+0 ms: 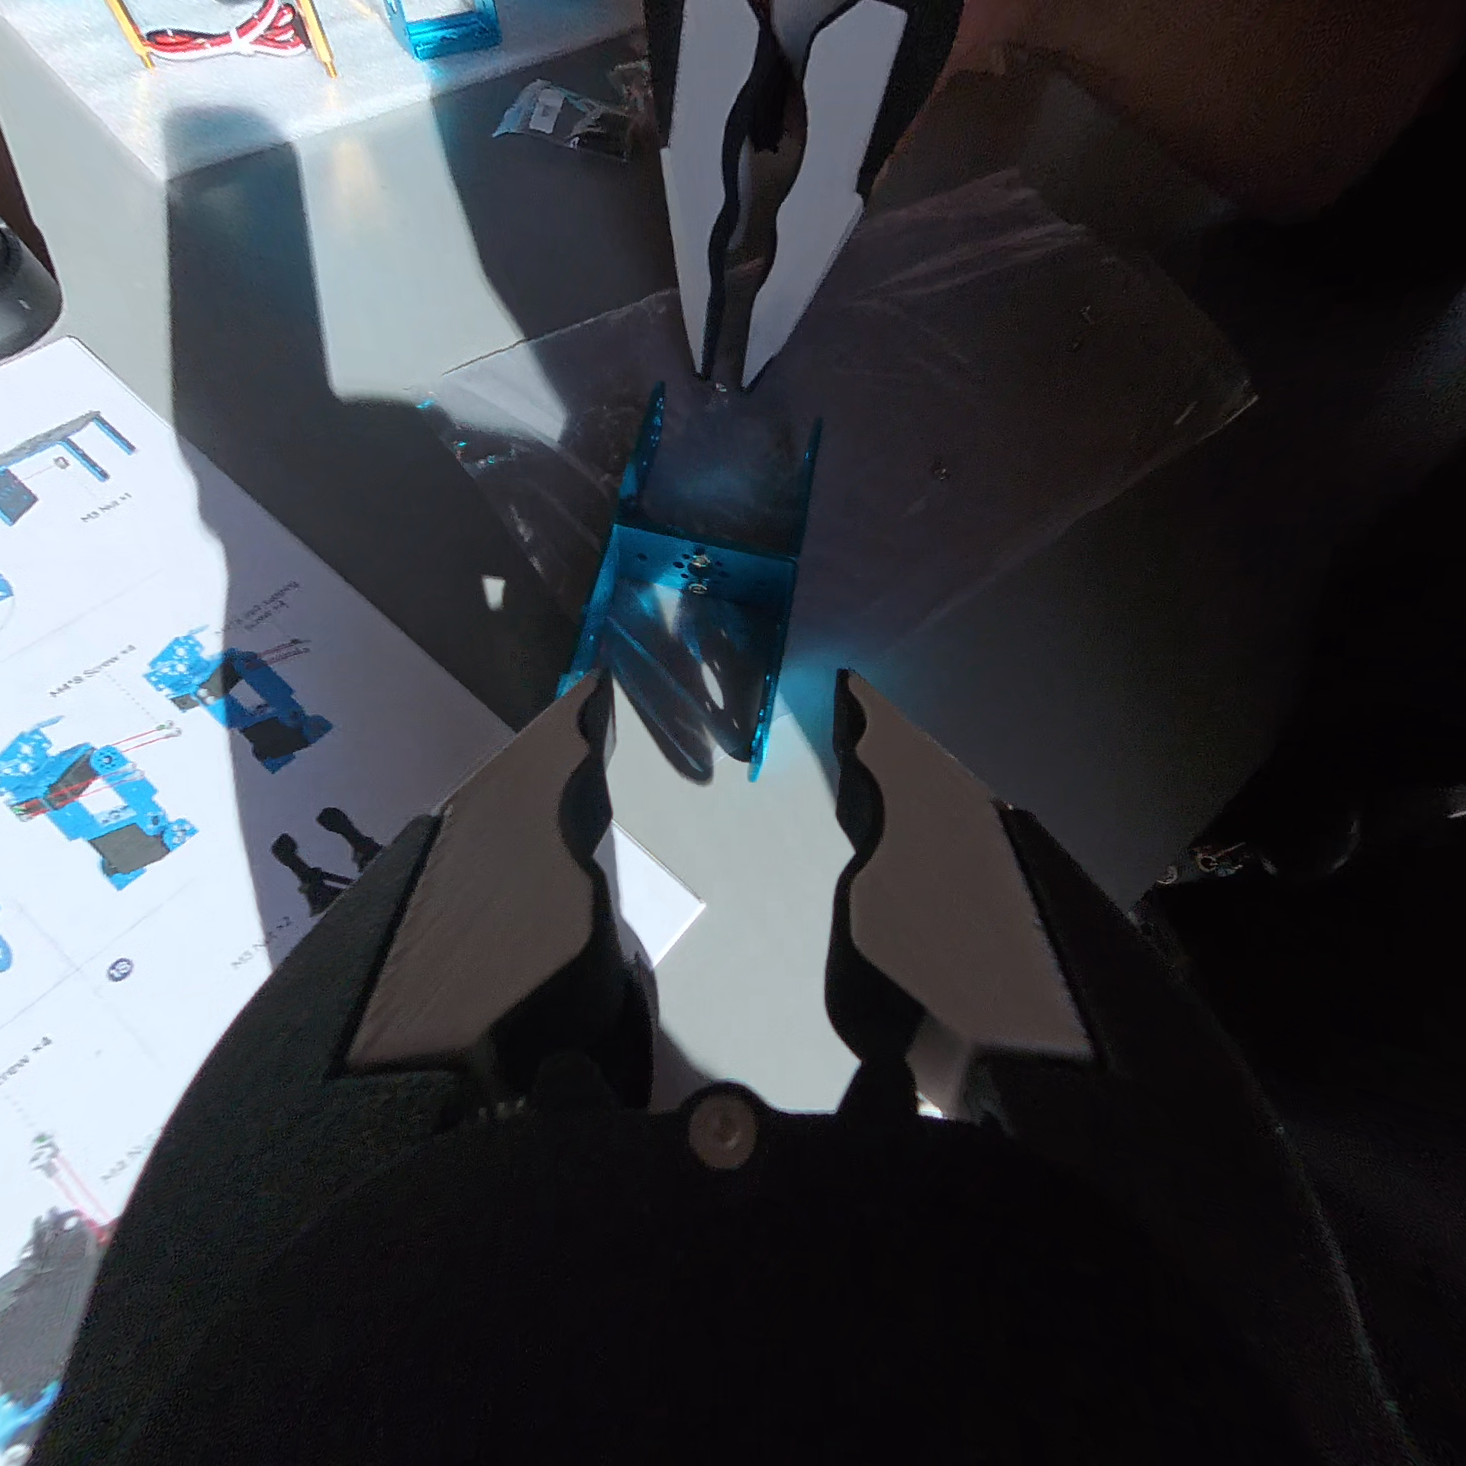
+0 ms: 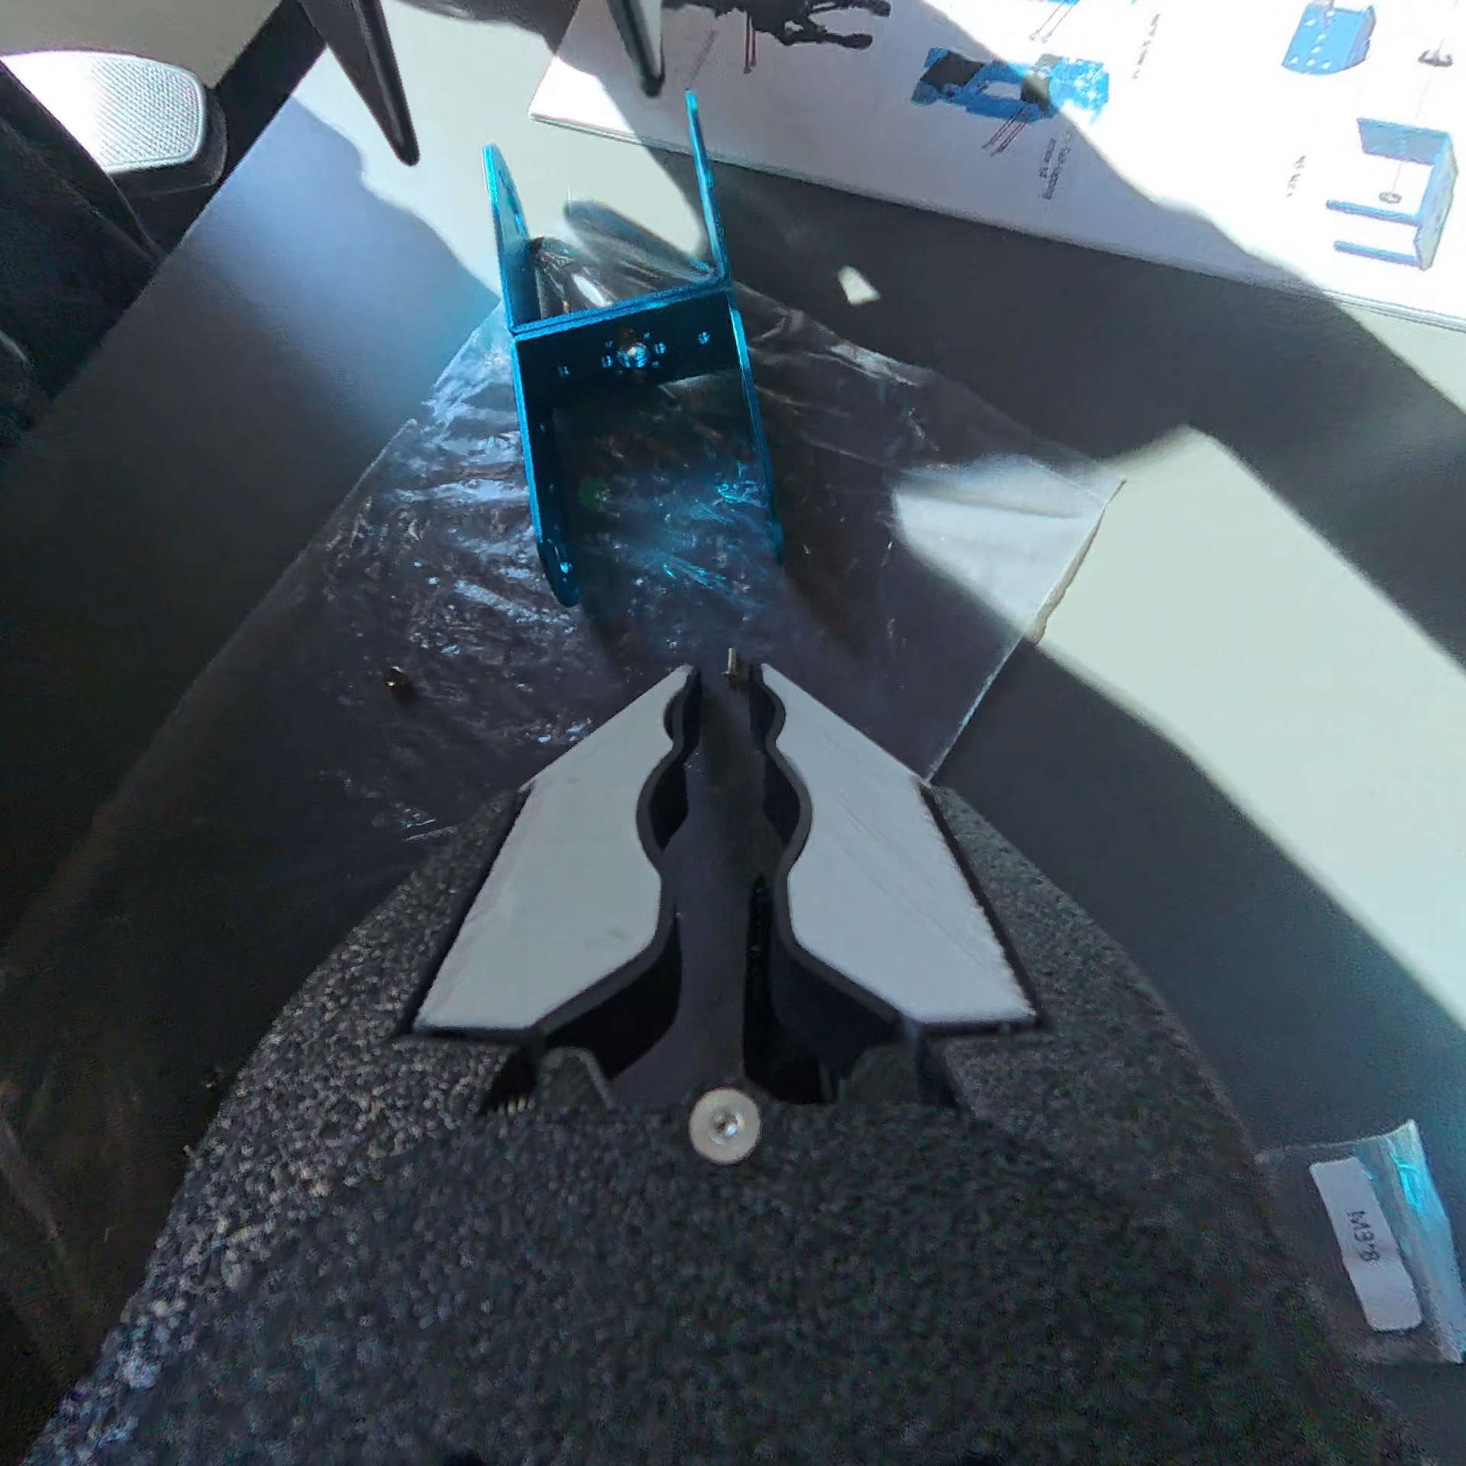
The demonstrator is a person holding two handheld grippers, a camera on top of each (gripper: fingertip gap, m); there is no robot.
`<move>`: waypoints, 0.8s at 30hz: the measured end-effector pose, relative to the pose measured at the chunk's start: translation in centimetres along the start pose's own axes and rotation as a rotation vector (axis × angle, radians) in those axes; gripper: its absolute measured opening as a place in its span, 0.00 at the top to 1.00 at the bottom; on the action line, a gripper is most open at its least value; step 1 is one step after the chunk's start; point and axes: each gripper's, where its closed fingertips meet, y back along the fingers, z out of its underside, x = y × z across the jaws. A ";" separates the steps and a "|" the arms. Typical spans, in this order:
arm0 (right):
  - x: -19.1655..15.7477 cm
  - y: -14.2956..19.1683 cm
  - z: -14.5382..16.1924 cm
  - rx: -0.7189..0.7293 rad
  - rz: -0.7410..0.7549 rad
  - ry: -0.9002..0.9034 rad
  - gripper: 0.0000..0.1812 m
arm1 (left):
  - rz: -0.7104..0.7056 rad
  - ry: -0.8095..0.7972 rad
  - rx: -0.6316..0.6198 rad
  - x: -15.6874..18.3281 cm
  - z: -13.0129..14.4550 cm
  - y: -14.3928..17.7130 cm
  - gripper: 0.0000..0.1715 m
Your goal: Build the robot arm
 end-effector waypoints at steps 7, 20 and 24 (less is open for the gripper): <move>-0.2 -0.7 -0.3 0.000 0.026 0.060 0.98 | 0.010 -0.011 -0.069 1.3 1.5 -1.0 0.79; -1.3 0.5 -3.1 0.069 0.031 0.113 0.99 | 0.035 -0.265 -0.123 2.7 1.0 -2.8 1.00; -2.9 0.5 -4.8 0.117 -0.047 0.138 1.00 | 0.110 -0.247 -0.068 3.3 0.2 -3.2 1.00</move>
